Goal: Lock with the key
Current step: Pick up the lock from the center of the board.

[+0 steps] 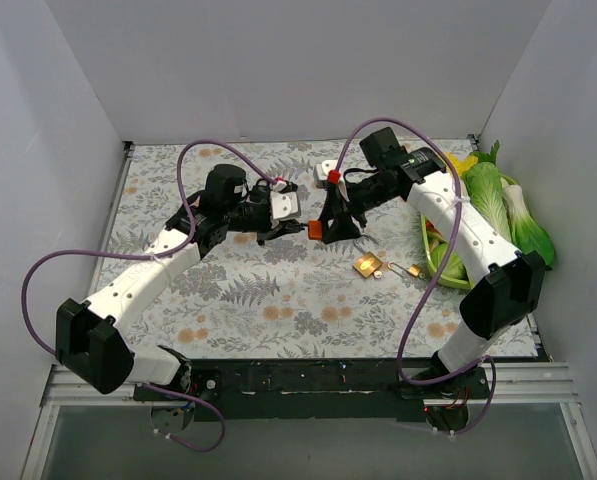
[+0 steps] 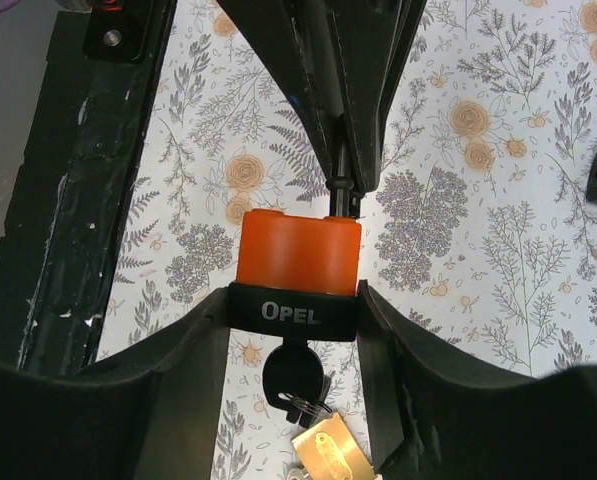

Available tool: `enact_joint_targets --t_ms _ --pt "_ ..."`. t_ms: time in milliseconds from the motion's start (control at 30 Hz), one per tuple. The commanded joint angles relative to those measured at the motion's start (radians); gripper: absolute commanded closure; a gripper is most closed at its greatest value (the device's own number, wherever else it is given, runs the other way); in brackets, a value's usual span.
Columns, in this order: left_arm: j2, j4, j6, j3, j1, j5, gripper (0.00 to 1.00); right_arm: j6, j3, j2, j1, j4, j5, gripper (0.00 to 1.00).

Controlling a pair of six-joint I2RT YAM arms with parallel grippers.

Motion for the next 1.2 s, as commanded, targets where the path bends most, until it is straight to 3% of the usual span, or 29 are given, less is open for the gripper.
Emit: enact_joint_targets --t_ms 0,67,467,600,733,933,1033,1100,1133,1167 --pt "-0.065 0.020 -0.088 0.000 0.006 -0.005 1.00 0.083 0.008 -0.061 0.002 0.052 -0.012 0.32" --pt "-0.068 0.003 -0.100 0.011 0.010 0.024 1.00 0.104 -0.003 -0.072 -0.006 0.059 -0.006 0.10" --pt "-0.036 -0.008 -0.222 0.100 0.009 0.131 1.00 0.163 -0.123 -0.144 -0.018 0.203 0.000 0.07" --pt "-0.028 -0.005 -0.242 0.115 0.006 0.143 1.00 0.166 -0.117 -0.112 -0.017 0.228 -0.003 0.11" --pt "-0.025 -0.005 -0.255 0.123 -0.003 0.136 1.00 0.146 -0.106 -0.092 -0.007 0.214 -0.008 0.27" --pt "-0.022 -0.009 -0.260 0.121 -0.003 0.130 1.00 0.106 -0.123 -0.104 0.005 0.219 -0.002 0.71" --pt "-0.013 -0.012 -0.268 0.126 -0.003 0.120 1.00 0.109 -0.114 -0.102 0.008 0.225 0.000 0.98" --pt "-0.013 -0.028 -0.272 0.131 -0.003 0.113 0.93 0.114 -0.103 -0.101 0.008 0.227 0.000 0.99" --pt "-0.019 -0.040 -0.263 0.132 -0.003 0.108 0.82 0.112 -0.103 -0.104 0.008 0.225 -0.005 0.99" --pt "-0.024 -0.067 -0.239 0.129 -0.003 0.104 0.79 0.114 -0.101 -0.104 0.008 0.227 -0.006 0.99"
